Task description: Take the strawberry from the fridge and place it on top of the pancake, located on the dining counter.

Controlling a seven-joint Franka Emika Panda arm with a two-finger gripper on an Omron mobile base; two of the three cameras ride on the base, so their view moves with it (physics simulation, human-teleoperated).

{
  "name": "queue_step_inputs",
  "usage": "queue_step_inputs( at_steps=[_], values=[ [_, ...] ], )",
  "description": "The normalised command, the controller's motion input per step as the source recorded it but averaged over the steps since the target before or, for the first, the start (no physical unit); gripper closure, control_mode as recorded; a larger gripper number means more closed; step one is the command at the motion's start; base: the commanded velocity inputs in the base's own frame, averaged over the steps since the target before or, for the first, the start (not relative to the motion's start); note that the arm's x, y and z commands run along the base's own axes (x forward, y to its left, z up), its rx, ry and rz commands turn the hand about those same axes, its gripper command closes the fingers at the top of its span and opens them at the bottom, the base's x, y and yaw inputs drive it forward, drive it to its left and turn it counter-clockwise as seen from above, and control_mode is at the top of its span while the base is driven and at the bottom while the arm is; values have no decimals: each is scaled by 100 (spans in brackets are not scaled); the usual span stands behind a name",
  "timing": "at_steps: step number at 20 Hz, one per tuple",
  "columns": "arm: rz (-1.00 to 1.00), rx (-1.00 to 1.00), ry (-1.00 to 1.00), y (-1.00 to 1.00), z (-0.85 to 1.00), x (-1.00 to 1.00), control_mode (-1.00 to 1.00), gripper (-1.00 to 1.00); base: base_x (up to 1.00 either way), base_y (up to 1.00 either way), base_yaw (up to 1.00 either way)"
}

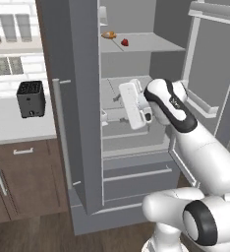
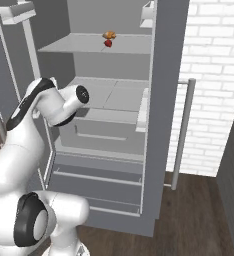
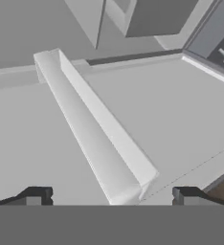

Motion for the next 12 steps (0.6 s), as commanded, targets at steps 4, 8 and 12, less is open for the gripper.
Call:
queue_step_inputs(
  at_steps=[4,8,12],
  values=[
    [8,0,0,33,0,0,-100,-100,0,0,0],
    [3,0,0,36,0,0,-100,-100,0,0,0],
    [0,0,0,43,0,0,-100,-100,0,0,0]
  ],
)
